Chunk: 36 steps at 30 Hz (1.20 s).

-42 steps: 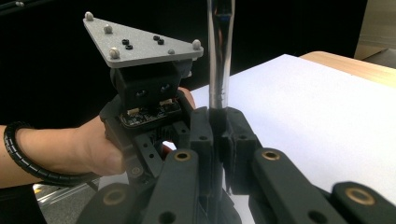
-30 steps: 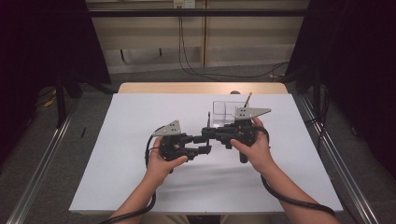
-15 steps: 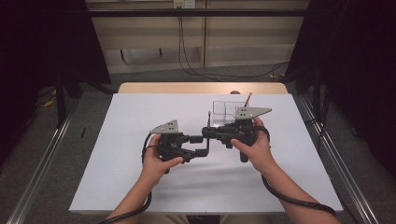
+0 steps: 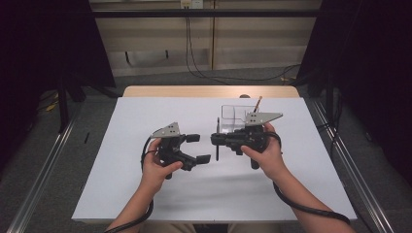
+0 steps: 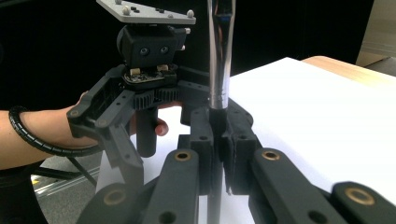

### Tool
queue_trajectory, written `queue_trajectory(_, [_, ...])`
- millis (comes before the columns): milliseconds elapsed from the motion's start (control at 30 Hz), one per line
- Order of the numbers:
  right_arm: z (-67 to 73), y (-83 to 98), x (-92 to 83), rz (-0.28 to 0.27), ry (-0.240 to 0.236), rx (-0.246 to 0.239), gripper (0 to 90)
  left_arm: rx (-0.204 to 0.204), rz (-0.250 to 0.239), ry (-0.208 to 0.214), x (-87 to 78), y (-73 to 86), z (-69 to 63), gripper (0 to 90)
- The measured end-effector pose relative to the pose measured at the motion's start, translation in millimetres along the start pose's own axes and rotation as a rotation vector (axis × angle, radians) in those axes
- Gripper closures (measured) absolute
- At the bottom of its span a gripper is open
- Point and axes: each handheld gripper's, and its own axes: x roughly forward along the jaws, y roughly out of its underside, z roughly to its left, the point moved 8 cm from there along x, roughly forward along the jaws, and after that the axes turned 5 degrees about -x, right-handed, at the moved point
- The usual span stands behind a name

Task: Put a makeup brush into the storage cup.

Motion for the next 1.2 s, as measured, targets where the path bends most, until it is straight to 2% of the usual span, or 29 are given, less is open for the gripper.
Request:
queue_trajectory(167, [0.3,-0.6,-0.7,-0.001,-0.001,-0.007,84.6,0.021,-0.012,0.007,-6.7,-1.0,1.4,0.8])
queue_trajectory(333, [0.4,-1.7,-2.3,-0.003,0.001,-0.011,84.6,0.017,-0.003,-0.036,-11.6,0.0,6.9,0.4])
queue_trajectory(400, [0.2,-1.4,-3.0,-0.001,0.003,-0.014,84.7,0.012,-0.007,-0.031,-13.2,-0.2,7.3,0.6])
queue_trajectory(533, [0.3,-1.2,-4.9,-0.003,0.002,-0.016,84.7,0.014,0.012,-0.053,-16.6,0.5,8.7,0.7])
queue_trajectory(600, [-0.3,-1.0,-6.0,-0.006,0.005,-0.015,84.7,0.017,0.017,-0.048,-17.6,1.2,8.3,0.4])
queue_trajectory(800, [-0.5,0.7,-7.7,-0.003,0.004,-0.017,84.7,0.022,0.006,-0.061,-23.9,1.0,9.1,0.0])
queue_trajectory(1033, [-1.2,2.3,-10.0,-0.003,0.006,-0.018,84.7,0.059,0.002,-0.097,-32.2,-1.8,9.0,0.1])
queue_trajectory(1200, [-1.9,1.9,-12.6,0.000,0.011,-0.021,84.7,0.051,-0.011,-0.108,-40.0,-2.2,10.9,0.1])
